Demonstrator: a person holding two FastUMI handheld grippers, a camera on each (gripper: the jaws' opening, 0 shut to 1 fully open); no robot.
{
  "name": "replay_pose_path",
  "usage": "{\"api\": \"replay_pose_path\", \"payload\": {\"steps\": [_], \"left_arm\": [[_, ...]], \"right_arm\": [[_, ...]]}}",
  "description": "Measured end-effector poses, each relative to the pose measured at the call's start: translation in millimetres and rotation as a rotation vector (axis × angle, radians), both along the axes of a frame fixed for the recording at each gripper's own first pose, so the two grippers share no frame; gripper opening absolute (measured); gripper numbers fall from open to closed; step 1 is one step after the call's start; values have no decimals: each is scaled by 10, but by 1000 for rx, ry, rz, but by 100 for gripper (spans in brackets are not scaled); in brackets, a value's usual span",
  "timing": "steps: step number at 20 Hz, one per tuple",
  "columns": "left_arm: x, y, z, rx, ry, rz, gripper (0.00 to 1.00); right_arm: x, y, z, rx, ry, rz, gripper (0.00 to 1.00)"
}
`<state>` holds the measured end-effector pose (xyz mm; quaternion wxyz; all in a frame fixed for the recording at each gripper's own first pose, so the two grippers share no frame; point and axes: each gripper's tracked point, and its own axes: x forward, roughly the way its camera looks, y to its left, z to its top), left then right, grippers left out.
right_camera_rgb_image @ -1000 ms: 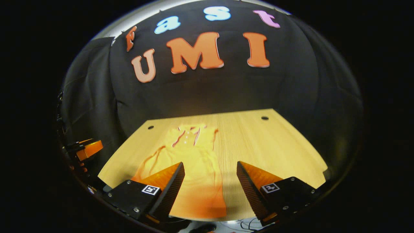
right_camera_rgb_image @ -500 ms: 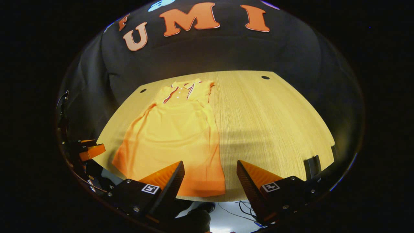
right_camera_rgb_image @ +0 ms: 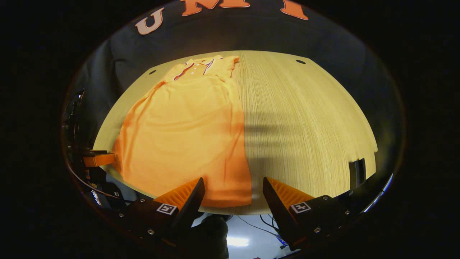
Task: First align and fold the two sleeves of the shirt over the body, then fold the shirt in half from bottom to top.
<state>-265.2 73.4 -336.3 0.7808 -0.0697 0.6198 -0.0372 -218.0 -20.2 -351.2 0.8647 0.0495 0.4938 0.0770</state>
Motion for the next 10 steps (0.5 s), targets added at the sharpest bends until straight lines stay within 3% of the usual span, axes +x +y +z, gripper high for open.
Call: {"api": "replay_pose_path", "payload": {"steps": [5, 8, 9, 10], "left_arm": [[114, -154, -81, 25, 34, -97, 98], [78, -258, -62, 27, 42, -133, 98], [60, -294, -67, 27, 50, -130, 95], [45, -313, -35, 28, 54, -147, 76]], "right_arm": [[-5, 224, -44, 56, 57, 3, 99], [-50, 188, -127, 11, 85, 30, 94], [-35, 190, -134, -5, 87, 41, 92], [-58, 215, -152, -9, 116, 54, 86]]}}
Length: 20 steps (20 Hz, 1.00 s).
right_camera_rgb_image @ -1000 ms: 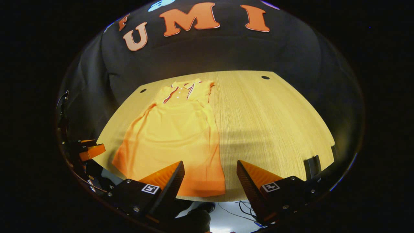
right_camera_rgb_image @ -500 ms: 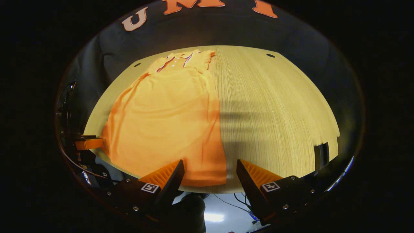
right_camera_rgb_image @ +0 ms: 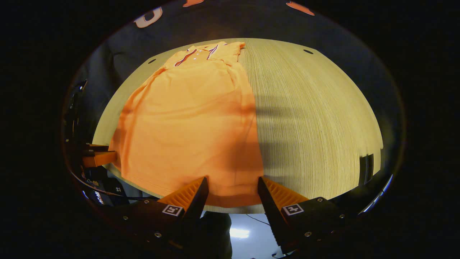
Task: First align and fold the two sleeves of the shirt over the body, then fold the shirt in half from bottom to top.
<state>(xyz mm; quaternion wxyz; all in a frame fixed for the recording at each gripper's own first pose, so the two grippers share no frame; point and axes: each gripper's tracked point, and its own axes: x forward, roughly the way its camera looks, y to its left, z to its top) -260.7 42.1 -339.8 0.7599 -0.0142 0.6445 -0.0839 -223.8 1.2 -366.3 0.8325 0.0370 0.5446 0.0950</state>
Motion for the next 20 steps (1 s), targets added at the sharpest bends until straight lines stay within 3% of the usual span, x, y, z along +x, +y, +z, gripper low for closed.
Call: {"api": "replay_pose_path", "payload": {"steps": [1, 2, 3, 6, 7, 8, 9, 11, 12, 14, 20], "left_arm": [[-8, -44, -16, -9, 7, -6, 75], [-23, -75, 14, -11, 19, -18, 61], [-40, -108, 16, -21, 27, -39, 54], [-35, -186, 22, -52, 41, -28, 10], [-33, -187, 23, -60, 43, -29, 10], [-47, -209, 36, -83, 47, -23, 10], [-58, -280, 64, -127, 61, -15, 10], [54, -373, -55, -174, 56, 45, 10], [46, -360, 22, -190, 58, 62, 1], [91, -336, 68, -196, 54, 66, 1], [548, -457, 438, -284, -10, 122, 1]], "right_arm": [[-21, 29, 6, -3, 18, 4, 82], [-43, 36, -5, -19, 40, 14, 73], [-31, -34, -23, -58, 51, 5, 58], [-7, -72, -11, -43, 89, -101, 22], [-15, -9, 3, 2, 100, -101, 22], [-26, 92, 6, 86, 122, -110, 12], [-79, 211, 23, 188, 160, -127, 12], [-121, 288, 26, 298, 221, -182, 7], [-104, 279, 24, 306, 215, -184, 7], [-53, 219, 66, 298, 183, -180, 7], [360, 134, 432, 443, 104, -256, 7]]}}
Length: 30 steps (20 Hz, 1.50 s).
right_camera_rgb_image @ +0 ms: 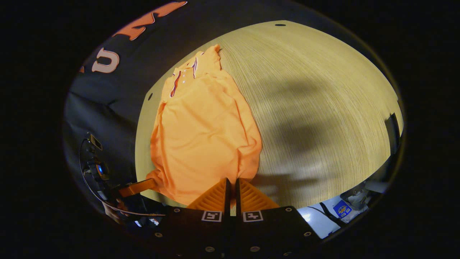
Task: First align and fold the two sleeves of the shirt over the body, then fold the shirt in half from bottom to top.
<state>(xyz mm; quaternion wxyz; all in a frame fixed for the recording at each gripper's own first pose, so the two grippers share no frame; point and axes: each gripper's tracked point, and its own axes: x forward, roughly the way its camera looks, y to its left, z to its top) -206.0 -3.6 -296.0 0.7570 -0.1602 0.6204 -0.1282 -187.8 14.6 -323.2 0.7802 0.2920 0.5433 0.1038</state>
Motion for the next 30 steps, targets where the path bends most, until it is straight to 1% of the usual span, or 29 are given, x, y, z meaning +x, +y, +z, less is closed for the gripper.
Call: {"api": "replay_pose_path", "payload": {"steps": [4, 6, 9, 10, 12, 15, 18, 20, 24, 28, 30], "left_arm": [[421, -33, 255, -12, -71, 2, 1], [679, -71, 361, -33, -97, 14, 1], [1075, -63, 455, -38, -126, 18, 1], [1177, -69, 477, -36, -142, 6, 1], [1440, 11, 484, 9, -183, -35, 1], [1844, -35, 542, -9, -216, -56, 1], [2340, 3, 571, -19, -260, -77, 1], [2653, 40, 485, -9, -280, -97, 1], [3251, 170, 209, 52, -323, -133, 1], [3688, 226, 54, 60, -349, -157, 1], [3916, 279, -44, 84, -366, -172, 1]], "right_arm": [[385, -98, 245, 32, -48, -30, 7], [619, -116, 374, 33, -75, -29, 7], [958, -116, 565, 39, -107, -28, 7], [1066, -113, 597, 32, -118, -21, 6], [1251, -130, 594, 1, -116, -18, 7], [1551, -43, 654, 14, -106, -26, 6], [1925, -18, 699, -26, -108, -24, 6], [2205, -4, 716, -55, -107, -22, 6], [2784, -69, 663, -130, -106, -39, 6], [3302, -1, 610, -132, -89, -59, 7], [3566, -9, 618, -147, -94, -71, 7]]}}
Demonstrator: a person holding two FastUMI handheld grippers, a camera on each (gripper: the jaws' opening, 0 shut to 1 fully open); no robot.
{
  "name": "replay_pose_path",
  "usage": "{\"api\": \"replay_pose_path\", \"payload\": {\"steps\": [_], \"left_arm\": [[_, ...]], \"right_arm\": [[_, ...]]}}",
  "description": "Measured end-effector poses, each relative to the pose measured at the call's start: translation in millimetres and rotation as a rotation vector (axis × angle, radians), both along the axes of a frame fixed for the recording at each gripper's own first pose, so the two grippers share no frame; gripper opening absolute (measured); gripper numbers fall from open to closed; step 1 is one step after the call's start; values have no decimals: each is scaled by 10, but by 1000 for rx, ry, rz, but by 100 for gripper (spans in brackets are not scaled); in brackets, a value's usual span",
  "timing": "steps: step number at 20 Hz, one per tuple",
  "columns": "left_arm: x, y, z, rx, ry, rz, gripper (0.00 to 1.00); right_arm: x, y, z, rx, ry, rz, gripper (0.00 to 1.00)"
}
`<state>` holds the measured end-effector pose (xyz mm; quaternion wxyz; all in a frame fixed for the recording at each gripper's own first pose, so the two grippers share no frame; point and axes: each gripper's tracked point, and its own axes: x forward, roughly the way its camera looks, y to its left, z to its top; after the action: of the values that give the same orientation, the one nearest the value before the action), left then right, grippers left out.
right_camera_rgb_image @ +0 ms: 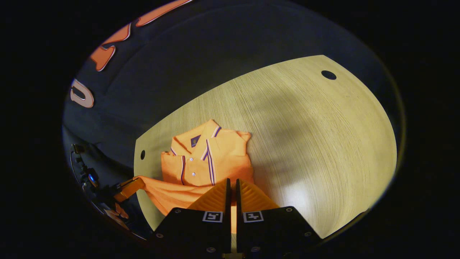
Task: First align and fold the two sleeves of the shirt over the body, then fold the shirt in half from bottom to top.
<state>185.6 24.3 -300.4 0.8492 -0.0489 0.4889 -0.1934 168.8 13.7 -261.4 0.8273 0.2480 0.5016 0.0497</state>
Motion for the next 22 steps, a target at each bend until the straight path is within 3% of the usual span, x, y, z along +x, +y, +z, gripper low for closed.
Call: {"api": "replay_pose_path", "payload": {"steps": [6, 9, 11, 15, 16, 18, 20, 21, 22], "left_arm": [[370, -61, -316, 20, 8, -50, 1], [446, -104, -373, 31, 10, -74, 1], [463, -143, -363, 25, 21, -91, 1], [467, -205, -385, 25, 25, -112, 1], [458, -185, -409, 27, 32, -106, 1], [427, -130, -452, 35, 48, -103, 1], [412, -105, -489, 40, 57, -103, 1], [402, -94, -498, 43, 63, -105, 1], [398, -113, -504, 40, 68, -102, 1]], "right_arm": [[395, -70, -267, -39, 36, -26, 1], [143, -78, -427, -102, 90, 34, 1], [-103, -7, -474, -86, 169, 85, 2], [-97, 11, -513, -111, 130, 145, 30], [-129, 2, -523, -134, 113, 182, 48], [-209, -19, -585, -197, 90, 262, 46], [-271, -32, -682, -259, 75, 343, 67], [-249, -35, -749, -289, 63, 360, 53], [-243, -19, -826, -302, 65, 385, 61]]}}
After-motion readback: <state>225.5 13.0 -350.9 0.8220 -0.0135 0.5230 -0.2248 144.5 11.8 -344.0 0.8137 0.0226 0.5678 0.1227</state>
